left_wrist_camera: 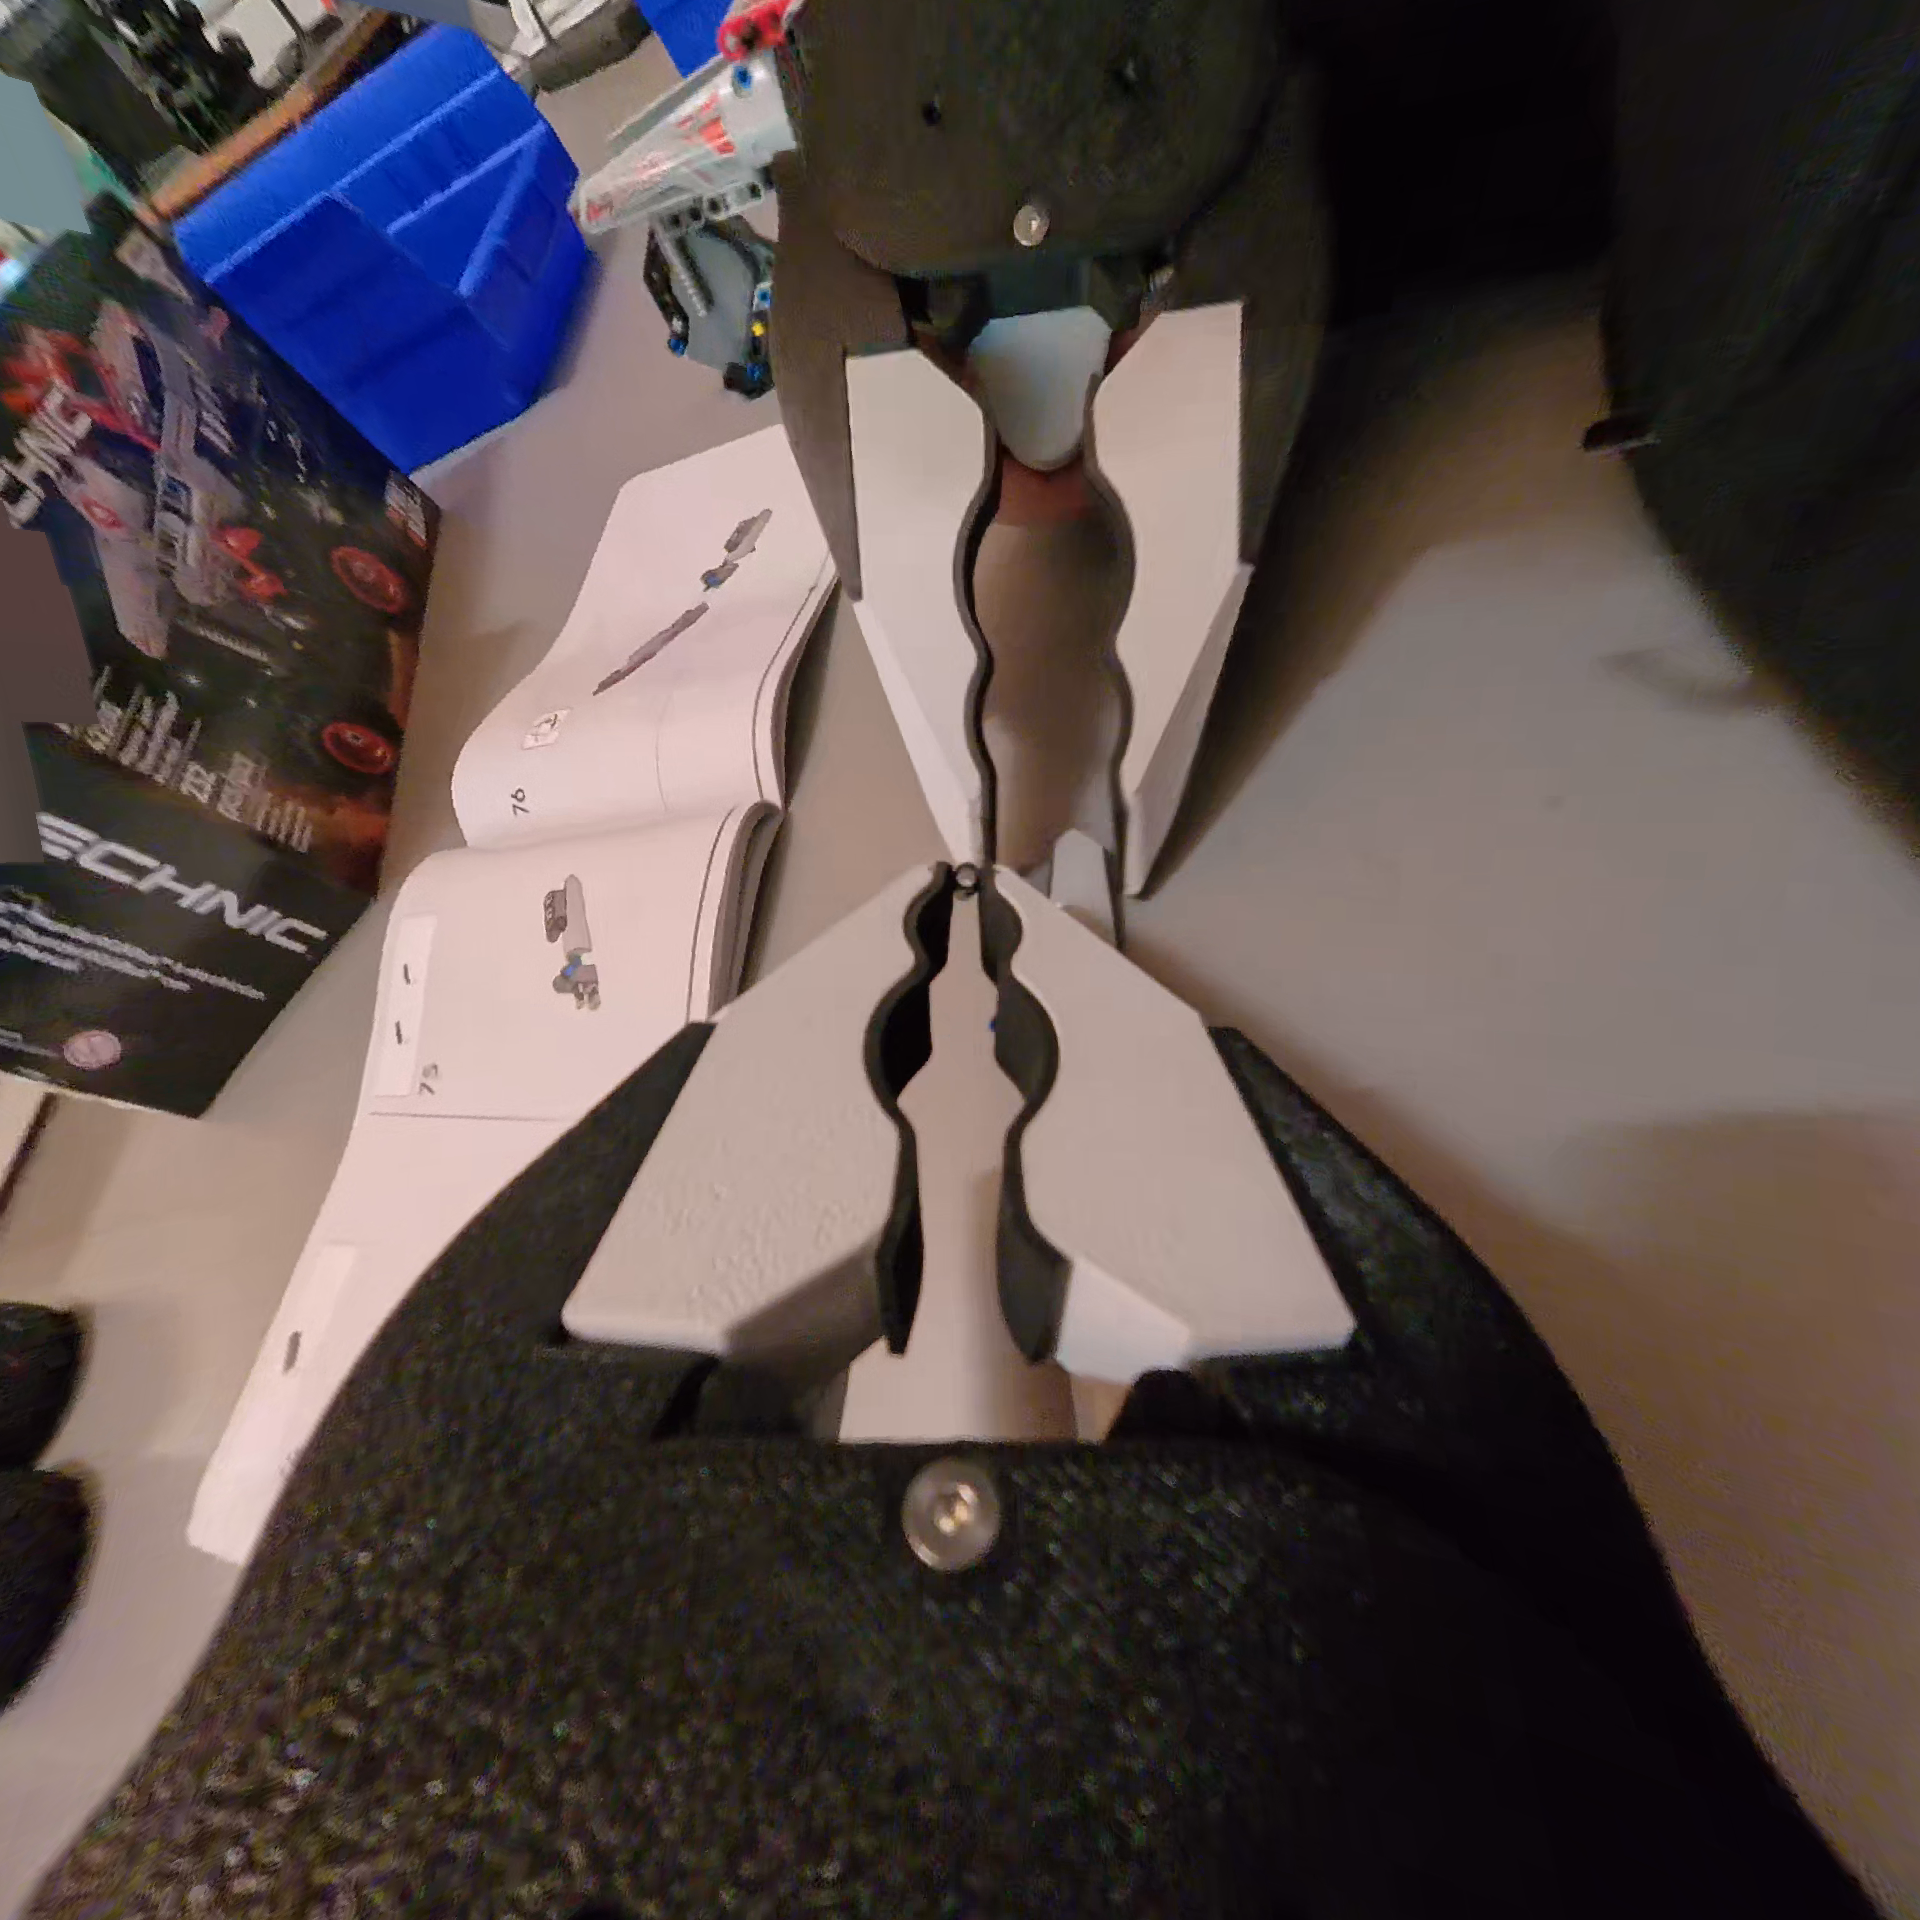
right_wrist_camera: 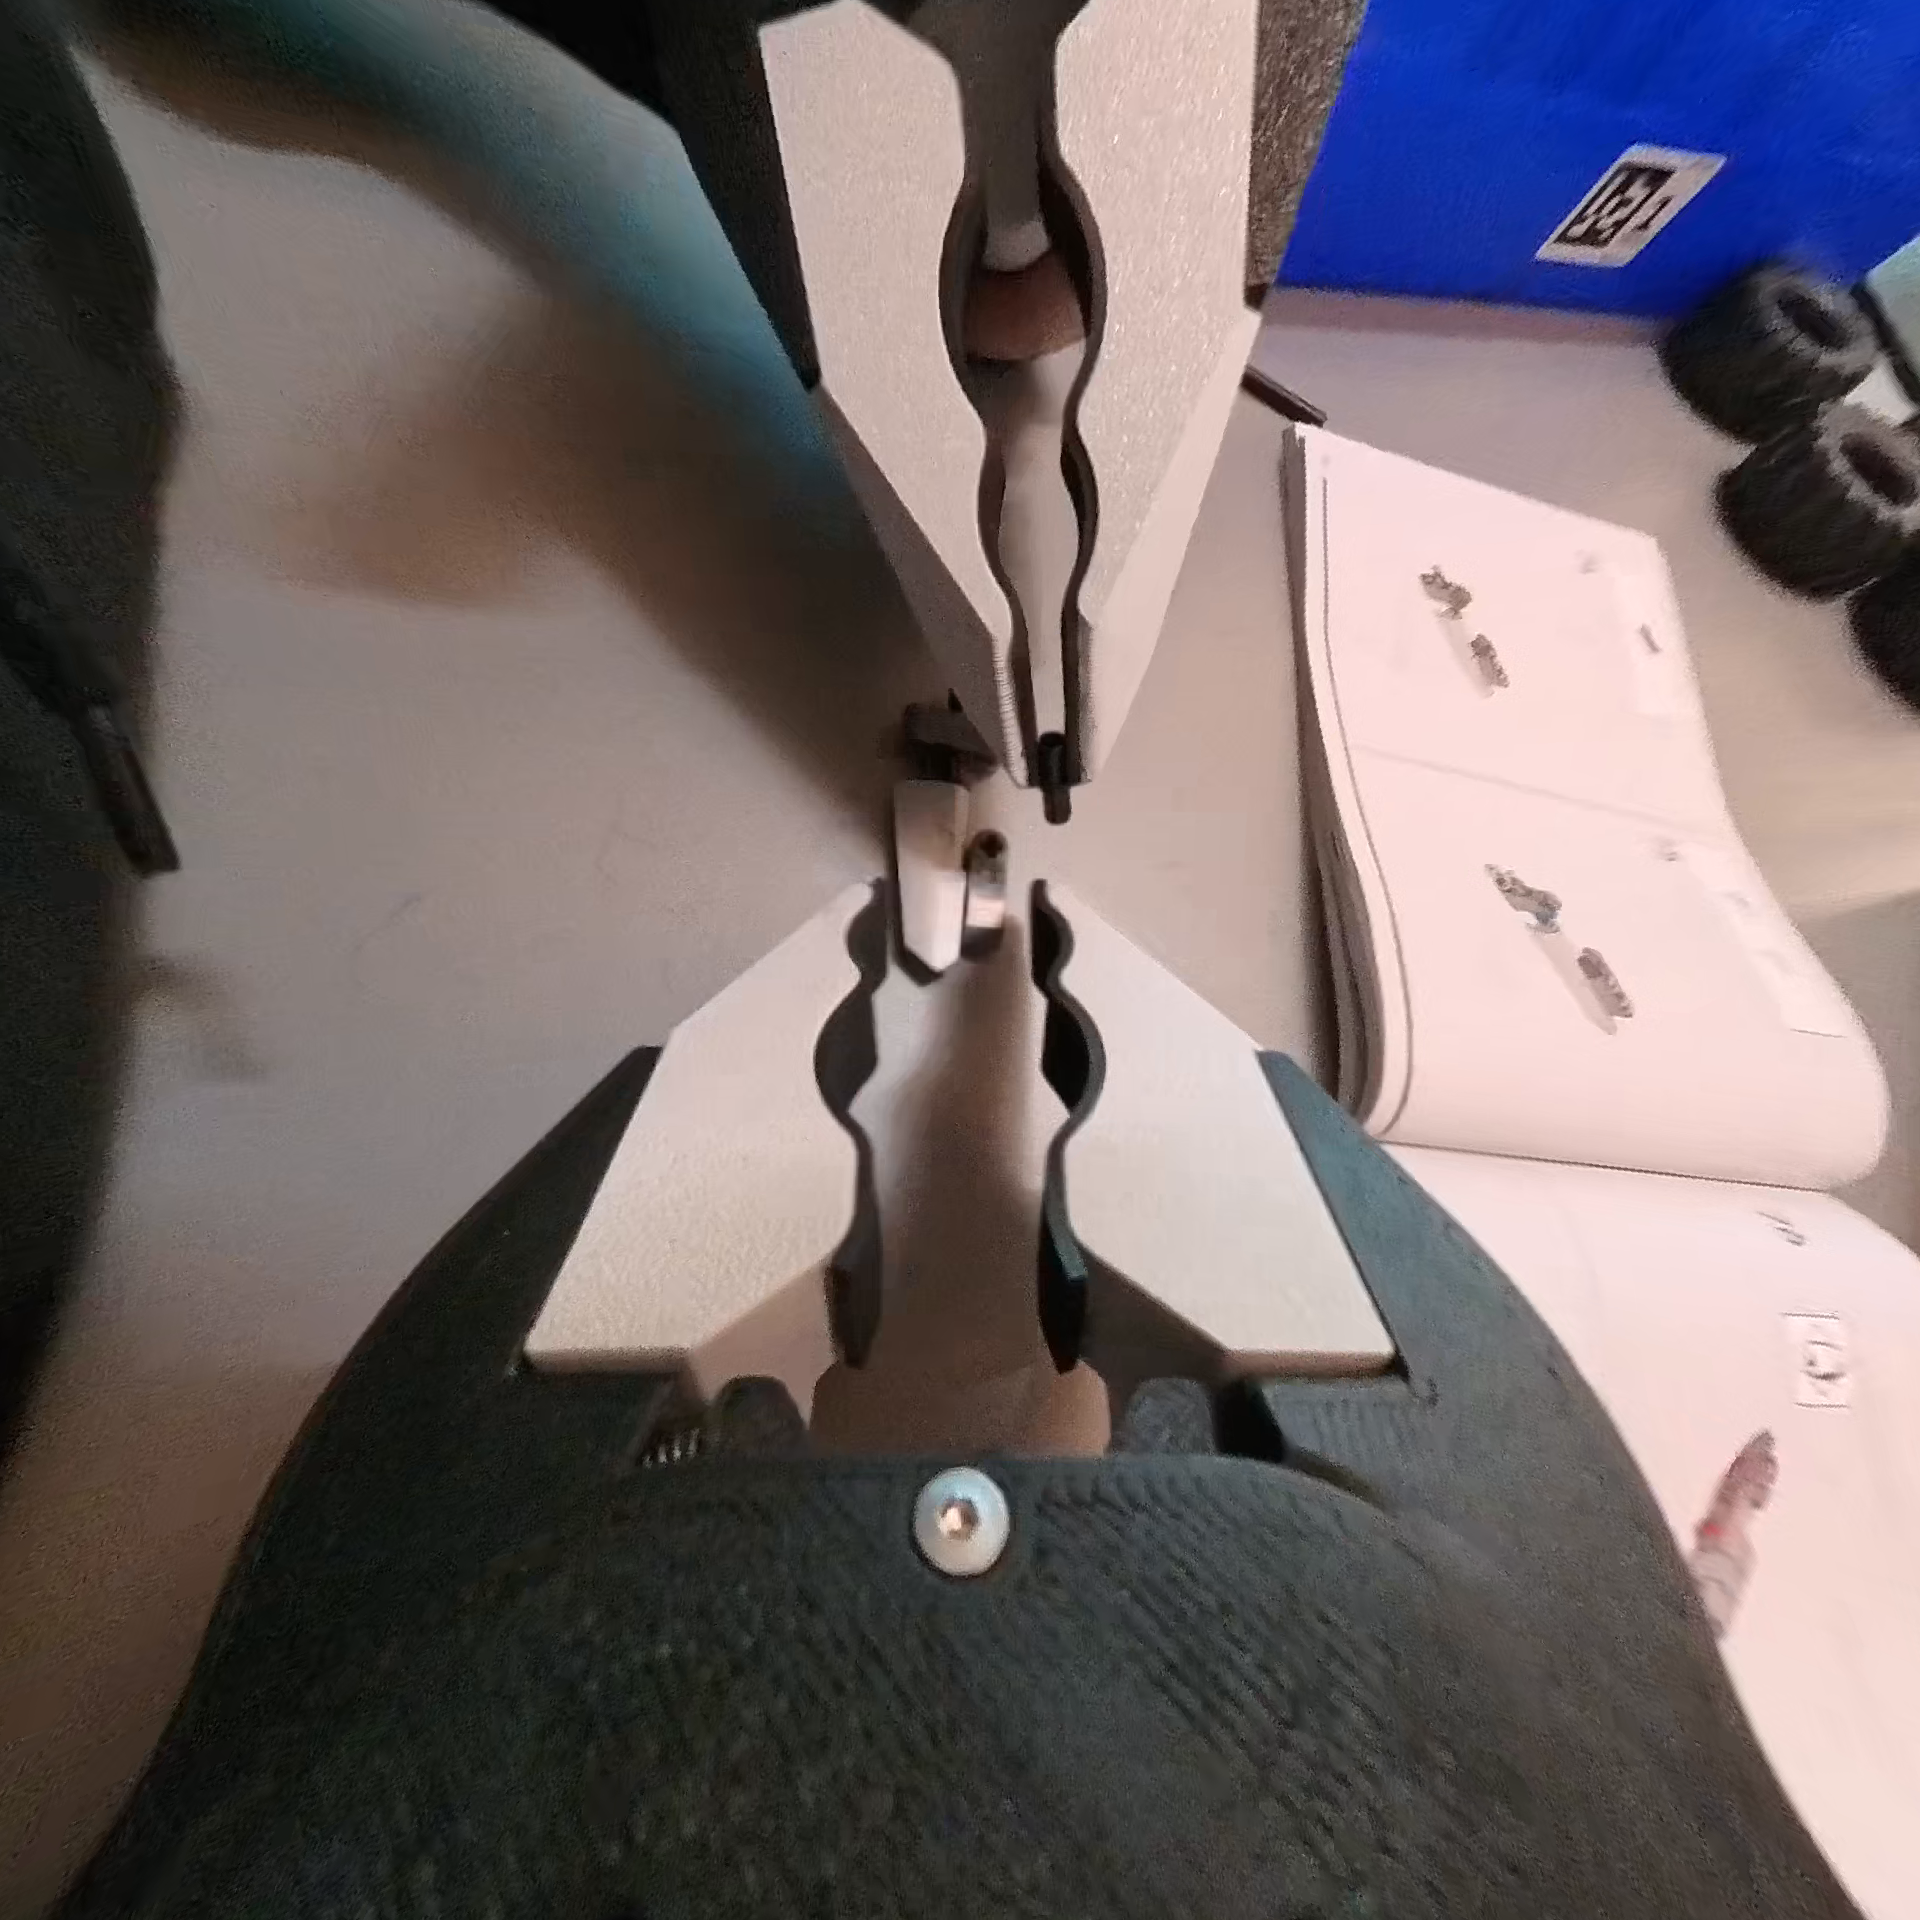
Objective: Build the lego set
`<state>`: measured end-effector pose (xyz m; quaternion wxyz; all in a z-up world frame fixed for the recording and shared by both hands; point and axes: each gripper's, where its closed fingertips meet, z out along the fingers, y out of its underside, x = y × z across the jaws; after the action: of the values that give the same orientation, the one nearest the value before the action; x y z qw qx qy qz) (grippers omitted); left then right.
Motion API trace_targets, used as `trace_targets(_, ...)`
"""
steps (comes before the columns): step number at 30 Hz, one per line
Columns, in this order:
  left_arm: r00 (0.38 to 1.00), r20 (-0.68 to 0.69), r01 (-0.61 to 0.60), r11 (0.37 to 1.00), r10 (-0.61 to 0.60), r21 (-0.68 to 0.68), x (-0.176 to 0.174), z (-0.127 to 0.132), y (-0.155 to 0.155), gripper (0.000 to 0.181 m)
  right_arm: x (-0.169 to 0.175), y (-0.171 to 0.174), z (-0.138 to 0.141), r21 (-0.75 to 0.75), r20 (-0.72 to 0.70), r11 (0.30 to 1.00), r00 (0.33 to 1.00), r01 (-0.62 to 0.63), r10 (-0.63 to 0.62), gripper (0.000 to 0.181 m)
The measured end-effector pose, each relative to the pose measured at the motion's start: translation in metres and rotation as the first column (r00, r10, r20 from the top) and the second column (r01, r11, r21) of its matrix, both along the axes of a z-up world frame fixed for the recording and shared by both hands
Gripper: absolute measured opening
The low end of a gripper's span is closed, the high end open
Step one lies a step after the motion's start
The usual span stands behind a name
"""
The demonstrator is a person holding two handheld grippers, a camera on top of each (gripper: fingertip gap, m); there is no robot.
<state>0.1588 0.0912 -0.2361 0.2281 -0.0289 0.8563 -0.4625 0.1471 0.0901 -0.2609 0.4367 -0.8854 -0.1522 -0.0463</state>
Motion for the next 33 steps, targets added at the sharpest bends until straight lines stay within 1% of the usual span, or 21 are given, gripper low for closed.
trace_targets(1, 1.000, -0.025, -0.007, 1.000, 0.007, -0.007, 0.001, 0.000, 0.001, 0.002, 0.001, 0.000, 0.003, 0.011, -0.045, 1.000, 0.999, 0.004, -0.003, 0.032)
trace_targets(2, 0.999, -0.050, -0.009, 1.000, 0.008, -0.022, 0.002, 0.001, 0.002, 0.002, 0.002, 0.000, 0.009, 0.037, -0.090, 0.999, 0.996, 0.008, -0.005, 0.032)
trace_targets(3, 0.997, -0.076, -0.004, 0.999, 0.000, -0.044, 0.000, 0.003, 0.002, 0.002, 0.003, 0.001, 0.017, 0.078, -0.135, 0.997, 0.991, 0.015, -0.005, 0.030)
trace_targets(5, 0.992, -0.122, 0.006, 0.996, -0.018, -0.094, -0.003, 0.009, -0.001, 0.001, 0.008, 0.002, 0.036, 0.175, -0.210, 0.984, 0.978, 0.041, -0.003, 0.019)
trace_targets(6, 0.991, -0.132, 0.013, 0.992, -0.030, -0.126, -0.005, 0.013, -0.003, 0.002, 0.009, 0.003, 0.044, 0.215, -0.241, 0.976, 0.970, 0.048, 0.005, 0.018)
trace_targets(9, 0.989, -0.135, 0.030, 0.982, -0.055, -0.184, -0.008, 0.024, -0.008, 0.001, 0.009, 0.002, 0.051, 0.253, -0.324, 0.967, 0.945, 0.039, 0.047, 0.017)
trace_targets(11, 0.990, -0.125, 0.036, 0.980, -0.062, -0.198, -0.009, 0.029, -0.009, 0.002, 0.004, 0.000, 0.054, 0.270, -0.351, 0.963, 0.932, 0.009, 0.090, 0.013)
trace_targets(18, 0.991, -0.083, 0.089, 0.972, -0.109, -0.218, -0.016, 0.040, -0.015, 0.002, -0.006, -0.006, 0.062, 0.308, -0.405, 0.950, 0.895, -0.057, 0.185, 0.007)
trace_targets(22, 0.986, -0.061, 0.136, 0.965, -0.153, -0.225, -0.022, 0.046, -0.019, 0.002, -0.014, -0.008, 0.072, 0.360, -0.447, 0.929, 0.857, -0.089, 0.256, 0.004)
trace_targets(25, 0.985, -0.046, 0.156, 0.965, -0.169, -0.213, -0.025, 0.047, -0.020, 0.002, -0.016, -0.009, 0.072, 0.360, -0.451, 0.927, 0.850, -0.106, 0.272, 0.004)
trace_targets(29, 0.982, -0.048, 0.167, 0.963, -0.181, -0.211, -0.028, 0.048, -0.021, 0.002, -0.019, -0.010, 0.073, 0.364, -0.419, 0.922, 0.862, -0.128, 0.285, 0.003)
trace_targets(33, 0.988, -0.089, 0.101, 0.970, -0.124, -0.221, -0.022, 0.046, -0.018, 0.002, -0.011, -0.007, 0.071, 0.378, -0.315, 0.920, 0.920, -0.103, 0.233, 0.002)
